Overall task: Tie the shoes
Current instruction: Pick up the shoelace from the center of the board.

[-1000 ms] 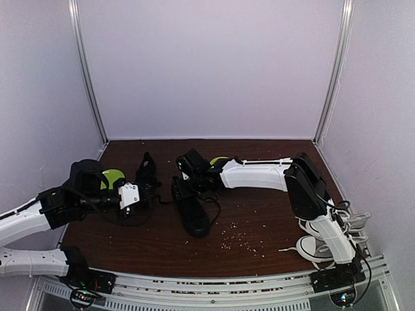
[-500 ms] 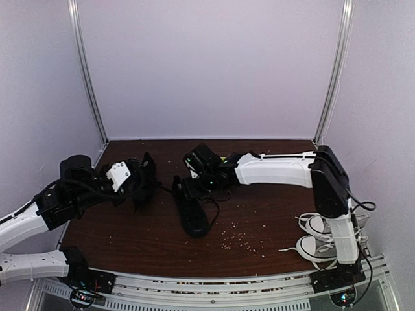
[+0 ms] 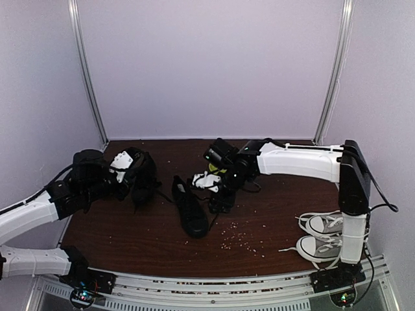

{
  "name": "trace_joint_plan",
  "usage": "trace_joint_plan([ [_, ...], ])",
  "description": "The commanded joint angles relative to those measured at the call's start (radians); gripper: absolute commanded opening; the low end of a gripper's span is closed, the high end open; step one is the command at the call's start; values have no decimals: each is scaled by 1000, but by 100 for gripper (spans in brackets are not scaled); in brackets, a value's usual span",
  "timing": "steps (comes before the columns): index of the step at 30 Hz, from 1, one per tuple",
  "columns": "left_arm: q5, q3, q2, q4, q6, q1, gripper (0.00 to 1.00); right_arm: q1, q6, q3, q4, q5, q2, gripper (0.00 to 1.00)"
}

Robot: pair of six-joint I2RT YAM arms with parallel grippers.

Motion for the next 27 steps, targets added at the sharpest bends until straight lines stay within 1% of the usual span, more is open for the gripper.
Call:
trace_joint_plan([
  [1, 31, 73, 133, 2, -285, 6, 0, 9, -350, 75, -147, -10, 74, 73],
  [3, 26, 78, 193, 24, -365, 5, 0, 21, -384, 93, -178, 49, 120, 73],
  [5, 29, 79, 253, 68, -397, 5, 0, 44, -439, 109, -199, 117, 170, 73],
  [7, 28, 98, 322, 99, -413, 5, 0, 60, -455, 138, -201, 172, 224, 73],
  [11, 46, 184, 468, 70, -433, 4, 0, 67, -462, 204, -210, 183, 289, 71],
  [14, 75, 202, 526, 97, -451, 6, 0, 69, -488, 203, -204, 190, 287, 71],
  [17, 81, 203, 565, 129, -464, 5, 0, 72, -519, 207, -225, 202, 300, 68],
  [20, 86, 230, 606, 125, -462, 4, 0, 72, -528, 217, -264, 225, 332, 58],
  [24, 93, 265, 647, 103, -463, 4, 0, 71, -529, 220, -294, 260, 363, 51],
  [25, 92, 270, 655, 100, -463, 5, 0, 72, -534, 226, -299, 271, 370, 44],
  [27, 91, 281, 673, 99, -463, 5, 0, 71, -544, 246, -312, 287, 393, 25],
])
